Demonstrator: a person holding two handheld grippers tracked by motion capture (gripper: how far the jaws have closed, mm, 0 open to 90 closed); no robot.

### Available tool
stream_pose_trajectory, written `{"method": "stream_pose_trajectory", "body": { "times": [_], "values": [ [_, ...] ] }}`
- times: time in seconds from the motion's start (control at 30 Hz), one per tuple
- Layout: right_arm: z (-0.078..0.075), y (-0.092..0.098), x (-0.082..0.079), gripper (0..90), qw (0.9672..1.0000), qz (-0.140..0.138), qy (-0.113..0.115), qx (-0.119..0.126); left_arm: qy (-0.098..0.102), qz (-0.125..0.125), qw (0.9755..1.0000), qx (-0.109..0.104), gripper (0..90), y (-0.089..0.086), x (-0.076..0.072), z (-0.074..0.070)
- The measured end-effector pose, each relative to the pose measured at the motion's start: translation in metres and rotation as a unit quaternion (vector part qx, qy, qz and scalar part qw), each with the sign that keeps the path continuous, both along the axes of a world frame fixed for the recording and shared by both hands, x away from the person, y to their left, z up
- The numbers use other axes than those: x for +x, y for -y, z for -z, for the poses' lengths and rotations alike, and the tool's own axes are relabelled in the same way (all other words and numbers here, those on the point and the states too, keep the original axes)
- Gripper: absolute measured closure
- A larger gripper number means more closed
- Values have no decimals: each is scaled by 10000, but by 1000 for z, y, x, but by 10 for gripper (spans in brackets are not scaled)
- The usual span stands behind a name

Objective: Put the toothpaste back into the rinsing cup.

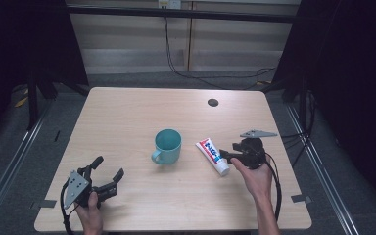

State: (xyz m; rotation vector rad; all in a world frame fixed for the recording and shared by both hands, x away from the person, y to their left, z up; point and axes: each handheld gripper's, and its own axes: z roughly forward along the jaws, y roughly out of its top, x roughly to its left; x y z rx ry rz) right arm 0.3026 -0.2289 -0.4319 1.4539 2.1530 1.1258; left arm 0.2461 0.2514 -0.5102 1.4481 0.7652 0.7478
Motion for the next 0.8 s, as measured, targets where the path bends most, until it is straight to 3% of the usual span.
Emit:
{"method": "stream_pose_trajectory", "body": {
  "times": [0.17,0.5,0.67,0.8],
  "values": [
    [-1,-5,10,435,9992,-197,-339,-16,2,2,10000,-1,156,0,0,0],
    [-3,-16,26,422,9961,-455,-745,-156,-1,-1,10000,12,156,0,0,0],
    [3,-22,37,429,9914,-511,-1113,-460,1,1,10000,1,156,0,0,0],
    [5,-24,43,430,9895,-441,-1238,-598,2,3,10000,4,156,0,0,0]
  ]
}}
